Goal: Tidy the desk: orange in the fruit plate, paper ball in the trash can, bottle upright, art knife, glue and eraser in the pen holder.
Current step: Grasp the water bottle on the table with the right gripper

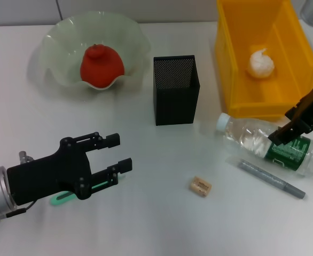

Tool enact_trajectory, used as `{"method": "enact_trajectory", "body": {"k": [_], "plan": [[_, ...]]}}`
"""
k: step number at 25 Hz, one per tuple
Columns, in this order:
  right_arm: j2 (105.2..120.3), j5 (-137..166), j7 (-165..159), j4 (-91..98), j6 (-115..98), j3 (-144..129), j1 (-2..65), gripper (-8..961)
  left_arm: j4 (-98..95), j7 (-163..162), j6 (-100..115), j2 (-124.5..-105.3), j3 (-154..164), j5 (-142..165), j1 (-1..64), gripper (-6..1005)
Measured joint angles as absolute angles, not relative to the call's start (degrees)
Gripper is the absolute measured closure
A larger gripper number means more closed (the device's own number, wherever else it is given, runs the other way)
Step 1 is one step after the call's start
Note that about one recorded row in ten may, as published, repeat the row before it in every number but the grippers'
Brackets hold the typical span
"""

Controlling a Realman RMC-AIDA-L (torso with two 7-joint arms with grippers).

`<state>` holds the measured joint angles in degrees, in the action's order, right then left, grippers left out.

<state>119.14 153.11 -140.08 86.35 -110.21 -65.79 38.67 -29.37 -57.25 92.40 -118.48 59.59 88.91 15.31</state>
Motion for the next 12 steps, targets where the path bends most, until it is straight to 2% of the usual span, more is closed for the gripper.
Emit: {"method": "enact_trajectory", "body": {"k": [12], "plan": [[119.16, 153.8, -139.9, 84.5, -106.5, -66.0, 38.8, 244, -28.9, -55.8, 92.7, -118.39, 59.5, 88.9, 15.0, 421]]}}
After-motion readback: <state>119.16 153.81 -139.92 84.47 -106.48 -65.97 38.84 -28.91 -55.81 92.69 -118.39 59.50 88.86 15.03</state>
